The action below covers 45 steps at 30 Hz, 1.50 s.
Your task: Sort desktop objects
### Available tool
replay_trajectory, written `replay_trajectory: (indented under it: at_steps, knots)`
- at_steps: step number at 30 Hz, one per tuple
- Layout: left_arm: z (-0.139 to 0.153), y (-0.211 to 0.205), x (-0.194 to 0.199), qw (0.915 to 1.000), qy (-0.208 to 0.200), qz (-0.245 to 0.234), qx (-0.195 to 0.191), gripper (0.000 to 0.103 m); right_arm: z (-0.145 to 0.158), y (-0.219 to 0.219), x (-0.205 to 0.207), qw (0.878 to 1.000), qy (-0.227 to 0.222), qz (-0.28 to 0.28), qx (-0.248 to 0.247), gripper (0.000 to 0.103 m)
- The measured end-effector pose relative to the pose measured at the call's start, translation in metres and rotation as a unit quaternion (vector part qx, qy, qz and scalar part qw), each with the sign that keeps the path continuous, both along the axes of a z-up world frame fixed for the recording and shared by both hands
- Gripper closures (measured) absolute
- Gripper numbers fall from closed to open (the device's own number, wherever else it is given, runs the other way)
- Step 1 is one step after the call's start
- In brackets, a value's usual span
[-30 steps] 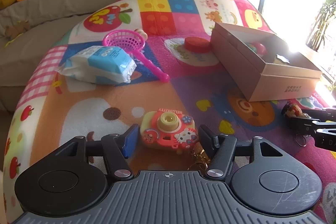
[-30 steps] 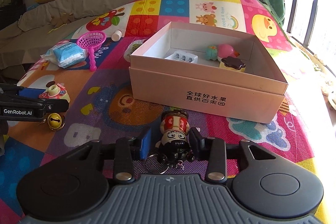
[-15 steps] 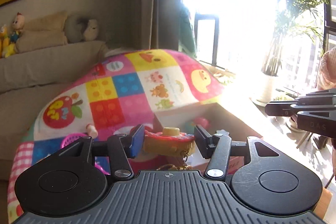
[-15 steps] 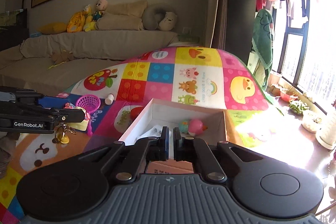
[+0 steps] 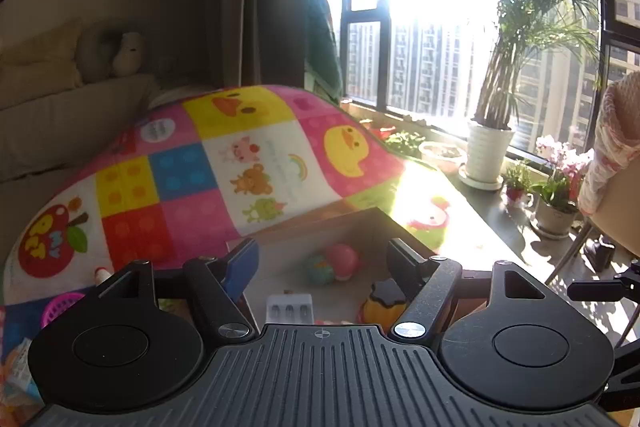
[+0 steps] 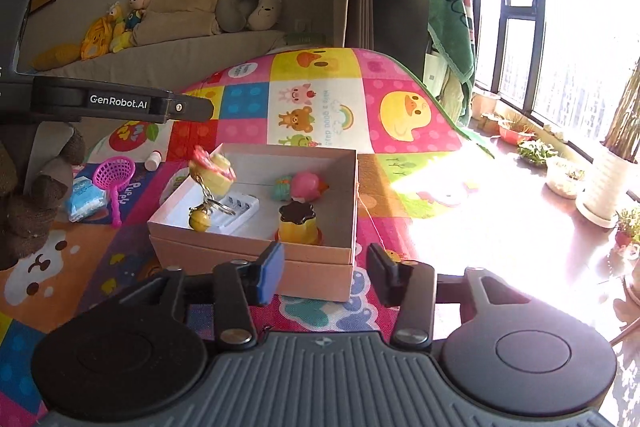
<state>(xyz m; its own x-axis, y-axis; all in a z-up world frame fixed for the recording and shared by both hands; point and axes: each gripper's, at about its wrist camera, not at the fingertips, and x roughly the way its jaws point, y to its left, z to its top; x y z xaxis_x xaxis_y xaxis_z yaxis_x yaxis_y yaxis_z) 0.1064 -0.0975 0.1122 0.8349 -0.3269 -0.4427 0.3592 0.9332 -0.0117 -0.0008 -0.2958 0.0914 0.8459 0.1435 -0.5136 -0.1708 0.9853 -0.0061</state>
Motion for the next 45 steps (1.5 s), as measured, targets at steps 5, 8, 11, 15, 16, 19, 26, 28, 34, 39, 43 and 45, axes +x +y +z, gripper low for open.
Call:
replay_trajectory:
  at_steps: [5, 8, 11, 15, 16, 19, 26, 28, 34, 39, 43, 45]
  knots:
    - [-0.028, 0.02, -0.026, 0.9982, 0.036, 0.04, 0.027, 0.008, -0.032, 0.009, 0.0, 0.999, 0.044, -0.005, 0.013, 0.014]
    - [-0.043, 0.033, -0.047, 0.9964, 0.063, 0.053, 0.021, 0.005, -0.051, 0.025, 0.005, 0.997, 0.069, -0.011, 0.021, 0.012]
    - [-0.059, 0.044, -0.064, 0.9933, 0.089, 0.071, 0.018, 0.002, -0.066, 0.042, 0.011, 0.996, 0.081, -0.024, -0.001, 0.011]
    - [-0.078, 0.054, -0.081, 0.9885, 0.119, 0.09, 0.024, 0.0, -0.072, 0.05, 0.019, 0.995, 0.097, -0.033, -0.011, 0.014]
    - [-0.081, 0.057, -0.083, 0.9877, 0.123, 0.093, 0.027, 0.0, -0.072, 0.051, 0.018, 0.995, 0.098, -0.032, -0.014, 0.024]
    - [-0.087, 0.065, -0.091, 0.9862, 0.123, 0.106, 0.034, 0.0, -0.064, 0.051, 0.016, 0.994, 0.103, -0.015, -0.017, 0.038]
    - [-0.086, 0.089, -0.095, 0.9837, 0.124, 0.13, 0.013, 0.0, 0.015, 0.046, 0.02, 0.999, 0.032, 0.026, 0.018, 0.039]
    - [-0.085, 0.093, -0.096, 0.9831, 0.123, 0.135, 0.004, 0.0, 0.045, 0.041, 0.036, 0.999, 0.003, 0.023, 0.046, 0.039]
    - [-0.09, 0.104, -0.101, 0.9816, 0.124, 0.146, -0.001, 0.0, 0.052, 0.043, 0.112, 0.994, 0.048, 0.006, 0.094, 0.039]
    - [-0.094, 0.121, -0.103, 0.9779, 0.119, 0.172, 0.001, 0.0, 0.016, 0.055, 0.135, 0.99, 0.109, 0.0, 0.088, 0.033]
    - [-0.098, 0.136, -0.095, 0.9727, 0.105, 0.207, 0.002, 0.0, 0.019, 0.076, 0.124, 0.994, 0.087, 0.024, 0.06, 0.028]
    - [-0.099, 0.142, -0.089, 0.9697, 0.089, 0.227, 0.006, 0.0, 0.028, 0.092, 0.124, 0.995, 0.079, 0.048, 0.05, 0.028]
